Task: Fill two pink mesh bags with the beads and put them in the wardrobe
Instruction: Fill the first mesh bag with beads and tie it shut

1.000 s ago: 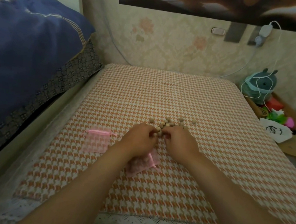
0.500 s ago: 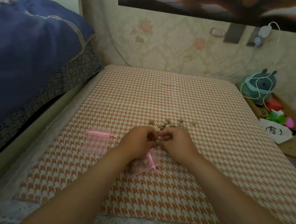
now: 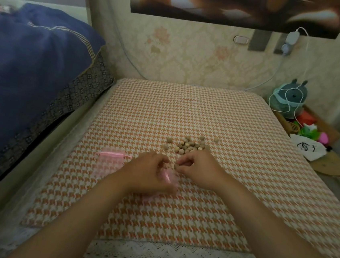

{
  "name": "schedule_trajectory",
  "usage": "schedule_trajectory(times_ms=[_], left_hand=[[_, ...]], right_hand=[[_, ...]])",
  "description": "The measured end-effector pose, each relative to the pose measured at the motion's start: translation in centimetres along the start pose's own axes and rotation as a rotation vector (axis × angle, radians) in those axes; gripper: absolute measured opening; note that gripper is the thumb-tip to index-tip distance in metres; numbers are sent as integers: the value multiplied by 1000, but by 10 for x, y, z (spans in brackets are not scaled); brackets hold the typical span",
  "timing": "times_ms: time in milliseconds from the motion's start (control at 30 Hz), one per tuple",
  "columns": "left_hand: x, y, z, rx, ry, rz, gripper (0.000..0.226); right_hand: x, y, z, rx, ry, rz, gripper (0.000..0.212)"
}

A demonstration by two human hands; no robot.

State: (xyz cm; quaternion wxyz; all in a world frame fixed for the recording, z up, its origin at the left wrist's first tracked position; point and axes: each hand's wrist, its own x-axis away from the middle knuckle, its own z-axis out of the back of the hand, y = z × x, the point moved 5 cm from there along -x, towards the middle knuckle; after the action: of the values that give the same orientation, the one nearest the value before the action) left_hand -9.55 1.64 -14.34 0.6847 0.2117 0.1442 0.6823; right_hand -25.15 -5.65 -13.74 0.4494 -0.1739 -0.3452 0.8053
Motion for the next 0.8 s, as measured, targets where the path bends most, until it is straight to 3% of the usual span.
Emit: schedule_trajectory(times_ms=[67,200,267,433,567,700,800], left_hand=[[7,1,-2,-49,-22,-27,94],[9,4,-3,-70,63,-100,49],[9,3,-4,-32,73,-111,38],[7,0,-4,95,75,-116,33],[7,-3,-4,112,60,-85,27],[8,-1,-3,123,47,-103,24],[8,0,-2,124,36,-113,25]], right_hand=[[5,-2,-2,42,-57,2,10],[9,-7,-5,61,-95,9,10],[10,-10,-6,28,-117,16,8],[13,-17,-5,-82,-211,2,15],[12,-13,-7,-133,-183,-73,29],[15,-16,-19,-273,-318,-144,54],[15,-19,-19,-267,-326,-144,54]])
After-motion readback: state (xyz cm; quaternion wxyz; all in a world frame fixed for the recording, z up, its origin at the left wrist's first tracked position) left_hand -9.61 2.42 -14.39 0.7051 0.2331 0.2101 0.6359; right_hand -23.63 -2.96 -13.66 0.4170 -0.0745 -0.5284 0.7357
